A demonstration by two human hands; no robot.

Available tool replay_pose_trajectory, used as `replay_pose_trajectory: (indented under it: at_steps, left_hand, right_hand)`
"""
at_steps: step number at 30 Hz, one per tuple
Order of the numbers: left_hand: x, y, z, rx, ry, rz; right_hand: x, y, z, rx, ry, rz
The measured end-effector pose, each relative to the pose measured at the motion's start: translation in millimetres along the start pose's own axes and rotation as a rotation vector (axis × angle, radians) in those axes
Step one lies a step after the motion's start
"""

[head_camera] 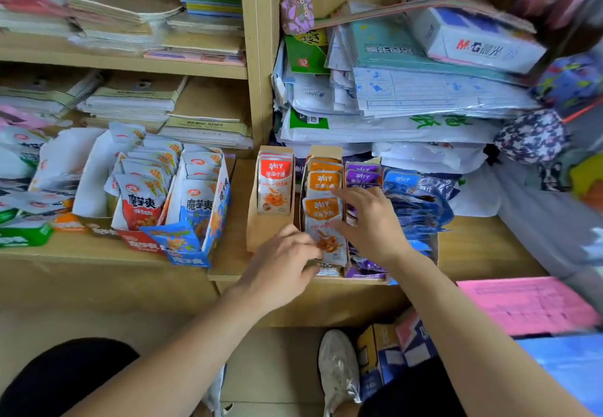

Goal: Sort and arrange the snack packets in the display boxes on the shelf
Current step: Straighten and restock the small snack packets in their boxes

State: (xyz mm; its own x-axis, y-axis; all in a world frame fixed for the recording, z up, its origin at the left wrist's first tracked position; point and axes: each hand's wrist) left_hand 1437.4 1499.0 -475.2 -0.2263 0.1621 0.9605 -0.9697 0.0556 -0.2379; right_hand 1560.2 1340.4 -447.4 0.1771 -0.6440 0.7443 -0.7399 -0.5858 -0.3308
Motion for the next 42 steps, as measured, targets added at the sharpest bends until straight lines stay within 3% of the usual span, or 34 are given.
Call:
replay_pose_trajectory:
  at_steps: [3, 5, 9, 14, 17, 20, 22, 27, 32, 35, 38, 42]
  left_hand:
    - [-2.8, -2.1, -5.8, -0.008, 0.047, 0.024]
    - [-0.6, -6.0, -10.8, 0.011, 0.079, 0.04]
    - [11.5, -22.6, -20.0, 0.101, 0.163, 0.228]
    - [12.9, -36.8, -29.1, -0.001, 0.177, 0.133]
    - [11.2, -42.5, -27.3, 0.029, 0.152, 0.135]
    - [15.4, -57.7, -26.6, 0.108, 0.162, -0.02]
    - [15.3, -67.1, -29.9, 0.124, 0.124, -0.099]
    - [18.0, -71.9, -40.5, 0.157, 0.218, -0.082]
    - [30.7, -64.8, -46.9, 0.102, 0.429, -0.15]
    - [35.8, -59.4, -43.7, 0.084, 0.536, -0.125]
    - [38.4, -57.4, -37.7, 0.086, 0.621, 0.006]
    - [42.0, -52.9, -29.3, 0.06, 0.638, 0.078]
  right_hand:
    - [-9.5, -5.9, 2.9, 0.03, 0.045, -0.022]
    - [-4.1, -7.0, 1.8, -0.004, -0.066, 0.006]
    - [15.2, -2.2, 4.5, -0.127, -0.341, -0.076]
    - [20.0, 9.7, 0.5, -0.113, -0.509, -0.158]
    - [16.5, 7.1, 0.1, -0.103, -0.463, -0.119]
    - [12.8, 0.7, 2.3, -0.106, -0.348, 0.075]
    - [12.2, 0.6, 1.6, -0.149, -0.399, 0.154]
    - [19.3, 6.3, 4.8, -0.184, -0.477, -0.068]
    - [18.2, 11.7, 6.4, -0.153, -0.463, -0.162]
    - [19.5, 13.9, 2.4, -0.162, -0.518, -0.106]
    - [22.6, 14.6, -1.0, -0.211, -0.571, -0.034]
    - [19.7, 16.2, -4.9, -0.14, -0.519, -0.002]
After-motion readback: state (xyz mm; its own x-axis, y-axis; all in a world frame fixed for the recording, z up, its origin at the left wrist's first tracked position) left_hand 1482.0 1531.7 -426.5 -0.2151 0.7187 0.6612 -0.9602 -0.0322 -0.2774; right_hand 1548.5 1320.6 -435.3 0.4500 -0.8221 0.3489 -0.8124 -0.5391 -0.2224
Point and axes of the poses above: each hand's wrist, its own y-axis away from the middle knuckle, its own x-axis out of the back of the hand, z = x × y, and after that the axes turned 14 degrees about -y, right-handed
